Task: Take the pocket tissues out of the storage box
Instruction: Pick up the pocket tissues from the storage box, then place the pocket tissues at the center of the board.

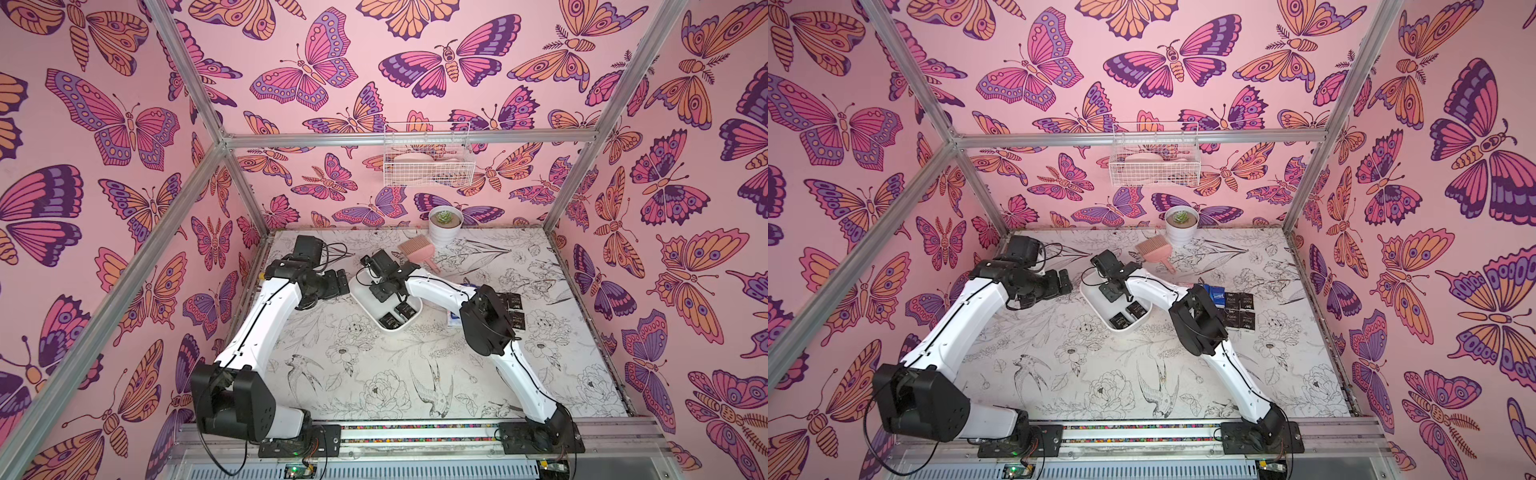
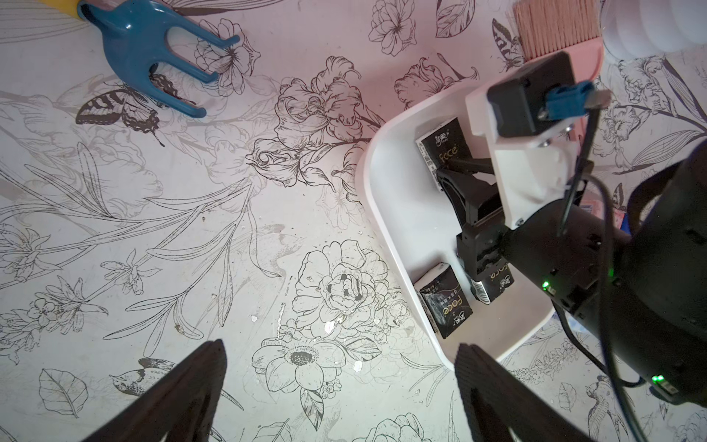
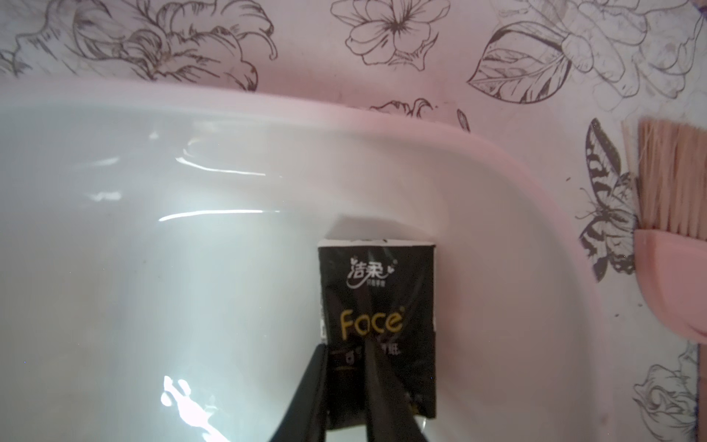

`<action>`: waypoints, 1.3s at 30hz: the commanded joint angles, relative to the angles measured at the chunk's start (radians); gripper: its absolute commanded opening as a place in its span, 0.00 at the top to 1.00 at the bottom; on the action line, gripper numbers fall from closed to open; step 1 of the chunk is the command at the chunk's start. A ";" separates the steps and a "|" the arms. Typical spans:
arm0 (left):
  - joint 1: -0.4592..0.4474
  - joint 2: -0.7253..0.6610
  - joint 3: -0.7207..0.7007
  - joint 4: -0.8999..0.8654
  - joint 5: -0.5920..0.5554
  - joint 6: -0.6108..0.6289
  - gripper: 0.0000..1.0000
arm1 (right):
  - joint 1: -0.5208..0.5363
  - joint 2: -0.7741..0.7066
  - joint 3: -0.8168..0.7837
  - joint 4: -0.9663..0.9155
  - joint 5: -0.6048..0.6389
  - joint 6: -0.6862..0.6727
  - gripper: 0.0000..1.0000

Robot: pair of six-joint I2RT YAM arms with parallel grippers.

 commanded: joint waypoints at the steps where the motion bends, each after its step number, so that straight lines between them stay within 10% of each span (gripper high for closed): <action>1: 0.007 -0.015 -0.004 -0.012 -0.003 0.007 0.00 | 0.004 -0.047 -0.050 -0.018 0.009 0.016 0.89; 17: 0.027 -0.018 0.001 -0.011 -0.019 0.020 0.00 | -0.004 -0.408 -0.298 0.101 -0.132 0.169 1.00; 29: 0.028 0.018 0.031 -0.011 -0.001 0.019 0.00 | -0.050 -0.964 -1.004 -0.004 -0.047 0.431 1.00; 39: 0.028 0.030 0.050 -0.007 -0.005 0.015 0.00 | -0.005 -1.058 -1.314 0.080 -0.060 0.647 0.99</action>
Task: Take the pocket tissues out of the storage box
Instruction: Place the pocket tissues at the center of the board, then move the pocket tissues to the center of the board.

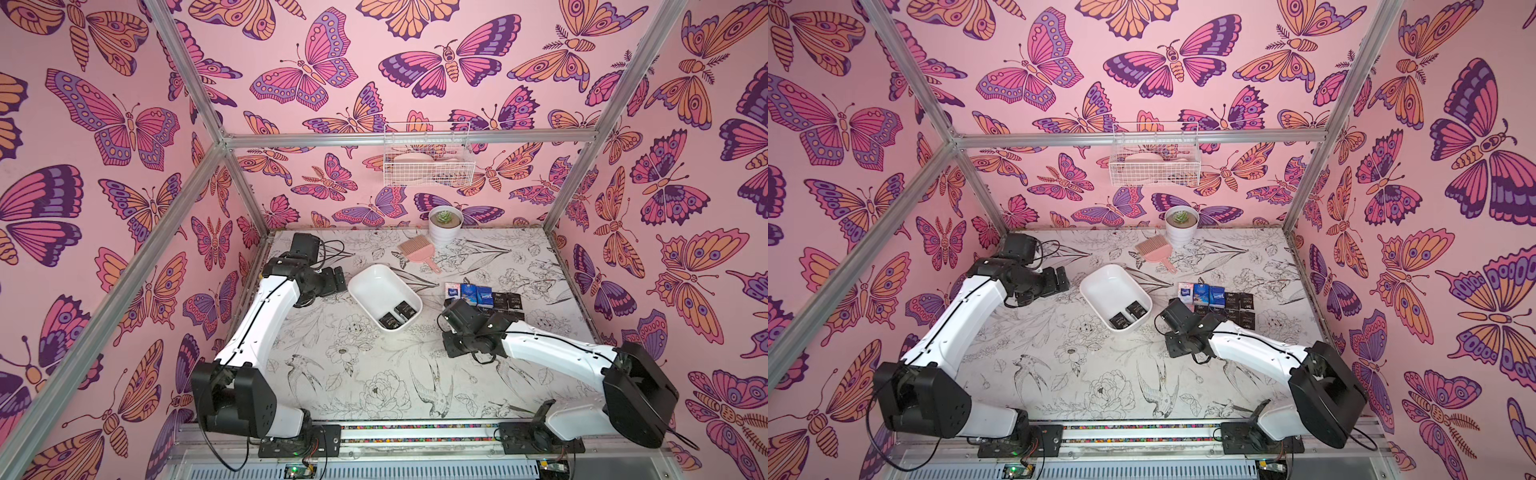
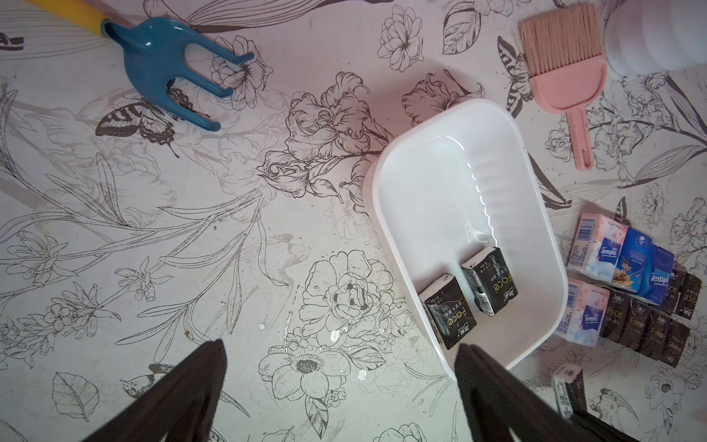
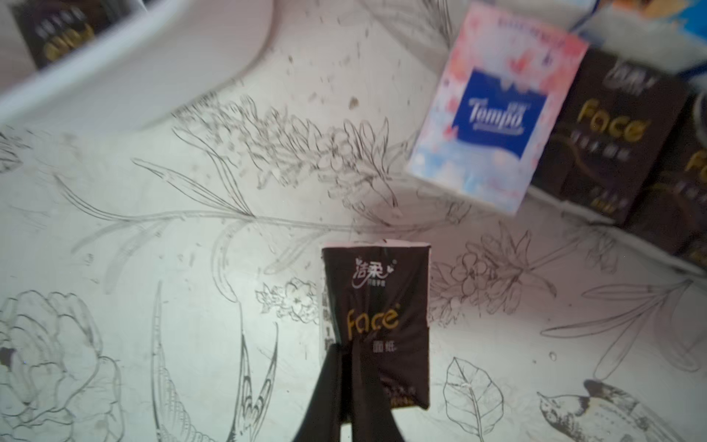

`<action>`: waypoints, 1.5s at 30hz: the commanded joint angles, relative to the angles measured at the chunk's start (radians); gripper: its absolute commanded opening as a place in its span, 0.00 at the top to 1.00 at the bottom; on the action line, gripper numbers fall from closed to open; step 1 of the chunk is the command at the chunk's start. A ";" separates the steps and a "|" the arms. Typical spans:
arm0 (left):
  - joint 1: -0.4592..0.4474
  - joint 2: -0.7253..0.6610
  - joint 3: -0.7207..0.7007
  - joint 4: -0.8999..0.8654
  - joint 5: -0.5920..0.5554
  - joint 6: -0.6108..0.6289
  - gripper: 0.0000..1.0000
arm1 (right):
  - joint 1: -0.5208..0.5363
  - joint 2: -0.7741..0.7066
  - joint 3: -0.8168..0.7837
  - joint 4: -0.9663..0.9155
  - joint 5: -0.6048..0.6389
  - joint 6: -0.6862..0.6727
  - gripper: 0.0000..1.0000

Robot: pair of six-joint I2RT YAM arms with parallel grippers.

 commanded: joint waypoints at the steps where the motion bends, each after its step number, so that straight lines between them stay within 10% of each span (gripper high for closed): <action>1: 0.006 0.016 0.028 -0.007 0.003 0.004 0.00 | 0.010 0.017 -0.022 0.056 -0.006 0.101 0.98; 15: 0.001 0.029 0.024 0.000 0.012 0.000 0.00 | -0.043 -0.026 -0.015 -0.021 -0.031 0.109 0.61; 45: -0.007 0.025 0.047 -0.003 0.013 0.008 0.00 | -0.147 0.062 -0.146 0.164 0.019 0.334 0.68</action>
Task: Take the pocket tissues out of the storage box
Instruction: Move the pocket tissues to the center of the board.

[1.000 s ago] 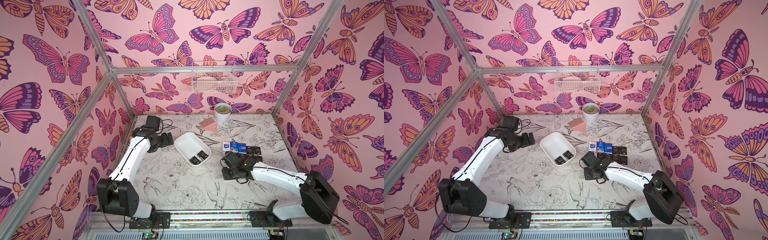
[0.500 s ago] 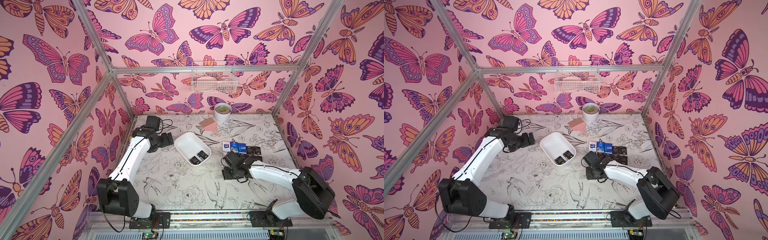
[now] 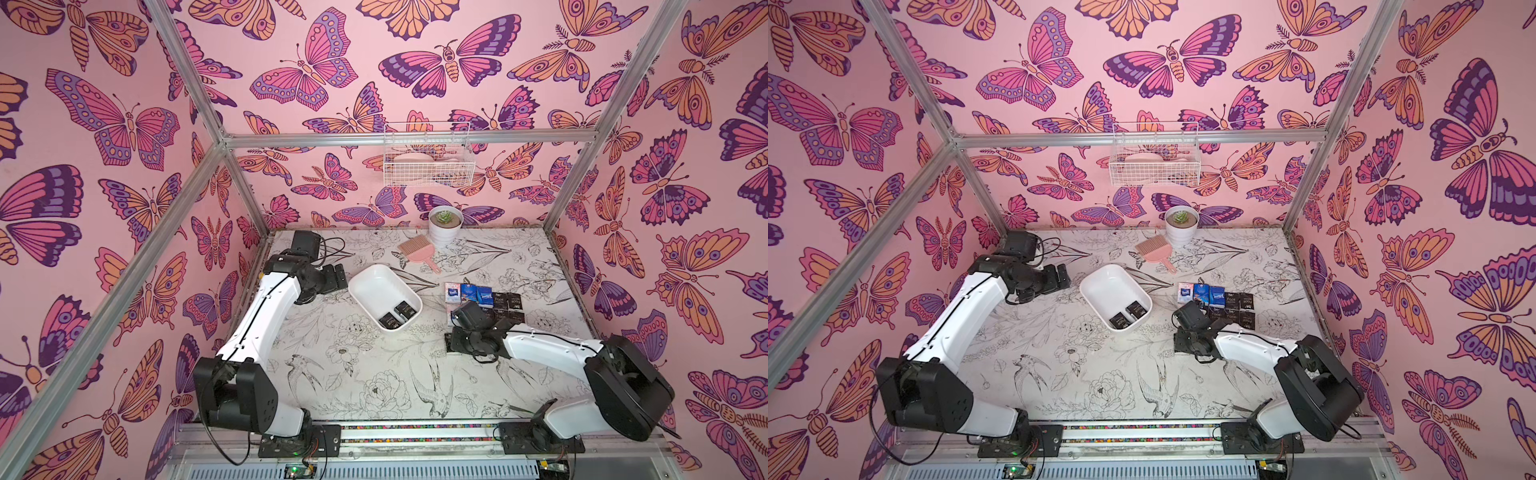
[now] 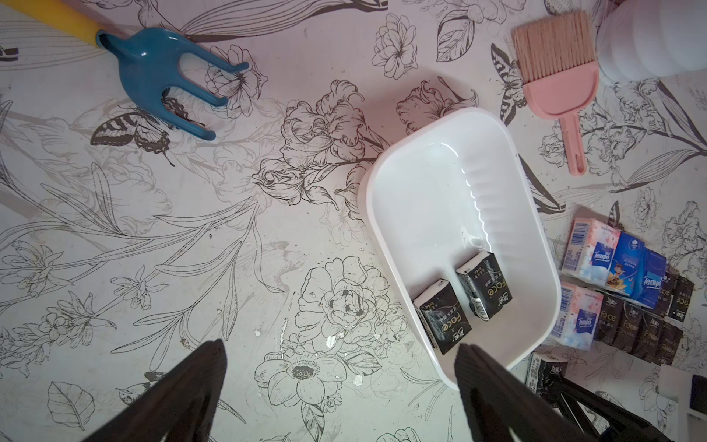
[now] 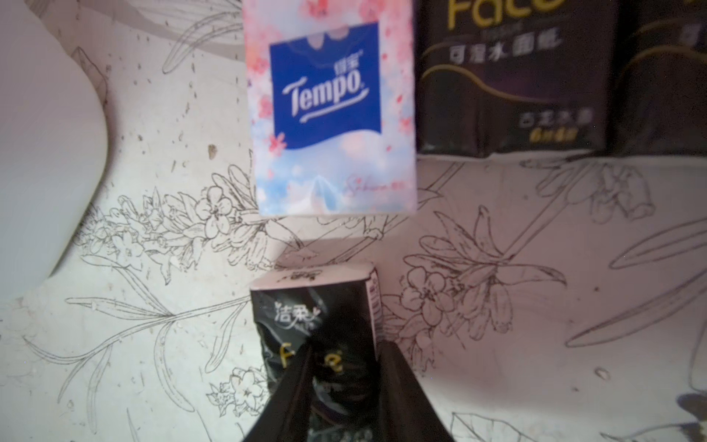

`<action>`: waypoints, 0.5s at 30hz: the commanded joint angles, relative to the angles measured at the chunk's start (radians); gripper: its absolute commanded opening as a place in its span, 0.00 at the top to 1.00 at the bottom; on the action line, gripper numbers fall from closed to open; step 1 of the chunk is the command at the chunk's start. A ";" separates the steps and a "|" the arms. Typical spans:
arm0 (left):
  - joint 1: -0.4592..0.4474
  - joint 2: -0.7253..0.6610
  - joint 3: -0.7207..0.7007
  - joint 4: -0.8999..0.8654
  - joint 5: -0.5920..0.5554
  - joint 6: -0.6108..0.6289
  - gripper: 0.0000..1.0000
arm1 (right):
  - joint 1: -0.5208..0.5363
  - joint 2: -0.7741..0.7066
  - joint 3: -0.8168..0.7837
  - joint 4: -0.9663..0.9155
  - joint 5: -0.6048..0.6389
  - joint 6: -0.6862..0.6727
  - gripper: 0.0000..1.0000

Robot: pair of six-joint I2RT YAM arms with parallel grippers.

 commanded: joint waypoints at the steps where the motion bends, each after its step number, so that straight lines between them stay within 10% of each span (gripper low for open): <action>1: -0.005 0.001 0.019 -0.004 0.008 0.008 0.00 | -0.017 0.018 -0.031 -0.044 0.049 0.032 0.67; 15: -0.008 -0.006 0.007 -0.004 -0.001 0.012 0.00 | -0.042 0.014 0.006 -0.065 0.068 -0.007 0.64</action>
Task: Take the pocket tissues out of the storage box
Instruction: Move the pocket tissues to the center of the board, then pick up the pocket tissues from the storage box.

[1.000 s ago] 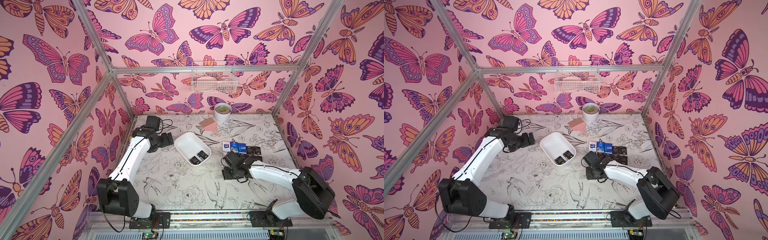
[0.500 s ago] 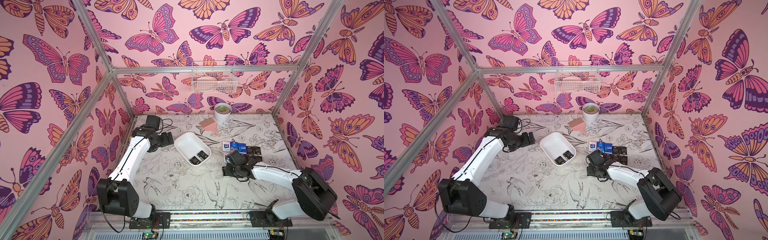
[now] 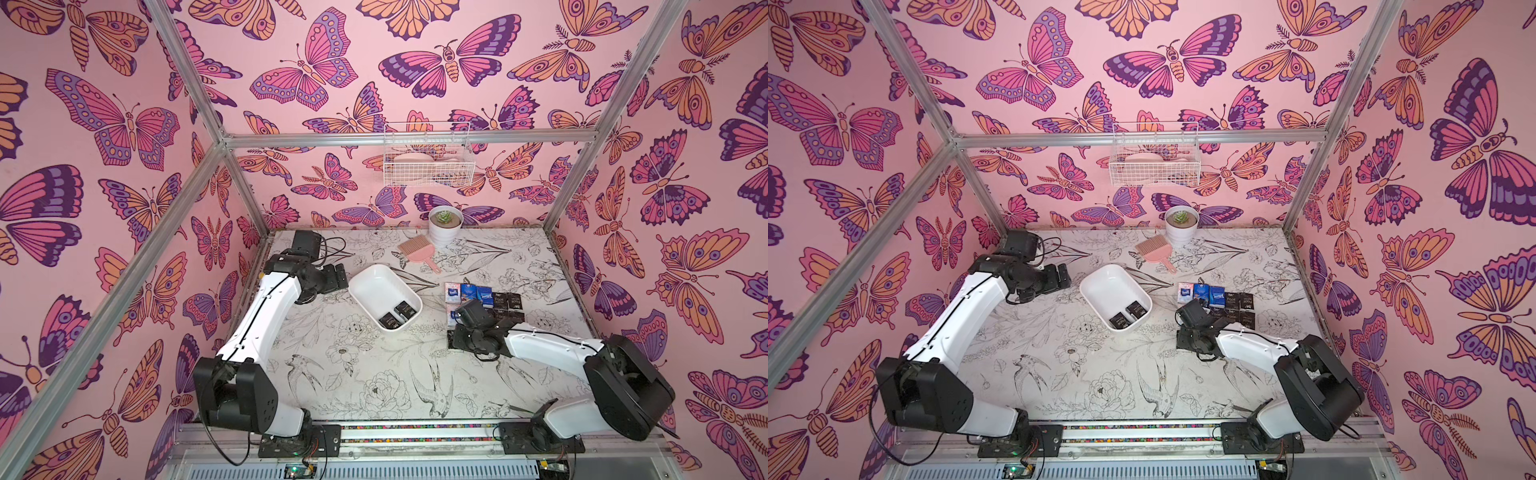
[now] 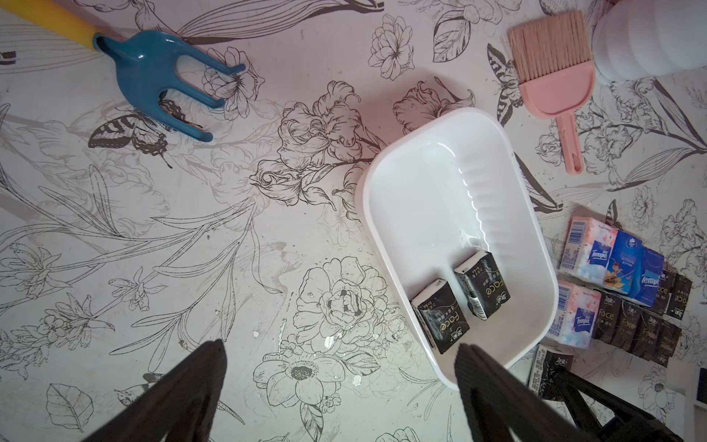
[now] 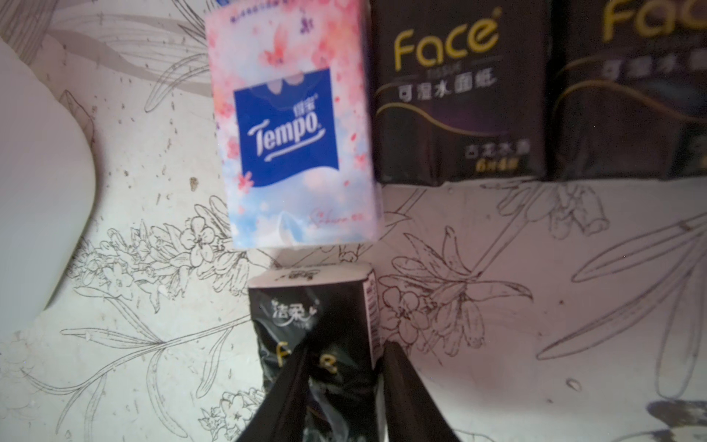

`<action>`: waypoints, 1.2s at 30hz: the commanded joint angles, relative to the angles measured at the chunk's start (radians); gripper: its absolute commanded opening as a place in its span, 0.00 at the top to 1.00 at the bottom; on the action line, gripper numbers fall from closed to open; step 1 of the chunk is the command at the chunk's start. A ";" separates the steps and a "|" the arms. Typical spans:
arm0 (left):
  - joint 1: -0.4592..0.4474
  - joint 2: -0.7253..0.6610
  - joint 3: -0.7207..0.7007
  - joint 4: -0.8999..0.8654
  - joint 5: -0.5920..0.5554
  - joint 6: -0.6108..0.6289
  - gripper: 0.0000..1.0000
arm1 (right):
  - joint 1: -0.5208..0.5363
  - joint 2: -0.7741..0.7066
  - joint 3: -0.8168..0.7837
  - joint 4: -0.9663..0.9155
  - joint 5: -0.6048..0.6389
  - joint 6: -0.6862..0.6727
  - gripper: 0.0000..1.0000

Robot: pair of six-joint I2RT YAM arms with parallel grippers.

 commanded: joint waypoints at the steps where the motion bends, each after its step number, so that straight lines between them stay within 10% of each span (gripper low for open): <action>1: -0.002 -0.005 0.006 -0.004 -0.001 0.011 0.00 | -0.011 0.007 0.010 -0.072 0.054 -0.015 0.64; 25: -0.003 0.001 0.010 -0.002 -0.001 0.007 0.00 | -0.009 -0.070 0.129 -0.121 0.014 -0.156 0.60; 36: -0.057 0.059 0.022 -0.004 -0.032 -0.001 0.00 | 0.104 0.259 0.676 -0.307 -0.021 -0.494 0.54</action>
